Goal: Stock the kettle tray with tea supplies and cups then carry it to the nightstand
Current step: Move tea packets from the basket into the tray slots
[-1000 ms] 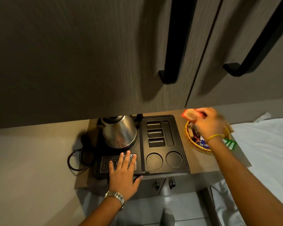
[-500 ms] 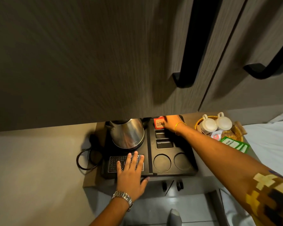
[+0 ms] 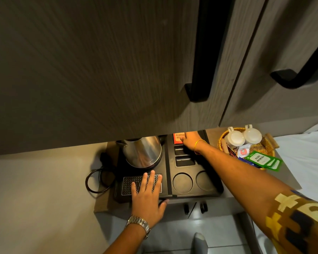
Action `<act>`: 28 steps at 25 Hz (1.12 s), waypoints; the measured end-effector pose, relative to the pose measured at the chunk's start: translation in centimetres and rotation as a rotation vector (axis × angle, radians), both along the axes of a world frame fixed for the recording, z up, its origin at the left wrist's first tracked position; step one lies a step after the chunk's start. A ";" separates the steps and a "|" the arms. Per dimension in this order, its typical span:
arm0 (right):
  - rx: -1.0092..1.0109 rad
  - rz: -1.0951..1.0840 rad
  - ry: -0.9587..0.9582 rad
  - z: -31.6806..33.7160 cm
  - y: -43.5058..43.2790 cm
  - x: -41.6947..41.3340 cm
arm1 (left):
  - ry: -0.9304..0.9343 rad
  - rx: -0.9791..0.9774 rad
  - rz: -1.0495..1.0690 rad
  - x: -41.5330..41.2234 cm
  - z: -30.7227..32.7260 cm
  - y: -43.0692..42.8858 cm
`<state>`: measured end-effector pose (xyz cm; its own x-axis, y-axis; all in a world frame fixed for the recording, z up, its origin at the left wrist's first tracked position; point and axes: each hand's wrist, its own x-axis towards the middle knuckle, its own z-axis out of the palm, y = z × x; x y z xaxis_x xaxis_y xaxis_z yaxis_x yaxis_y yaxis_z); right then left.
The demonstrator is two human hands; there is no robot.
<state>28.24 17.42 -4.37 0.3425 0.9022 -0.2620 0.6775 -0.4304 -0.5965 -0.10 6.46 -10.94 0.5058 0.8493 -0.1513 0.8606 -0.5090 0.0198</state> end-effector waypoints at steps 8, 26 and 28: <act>0.061 -0.064 0.006 0.6 -1.9 1.9 | 0.003 0.004 -0.005 0.1 0.3 -0.2; 0.265 -1.199 0.051 -1.6 -17.7 10.6 | -0.063 0.042 -0.041 -0.3 -0.6 0.0; 0.262 -1.186 0.041 -1.4 -17.1 10.7 | -0.073 0.038 -0.042 -0.3 -0.4 -0.1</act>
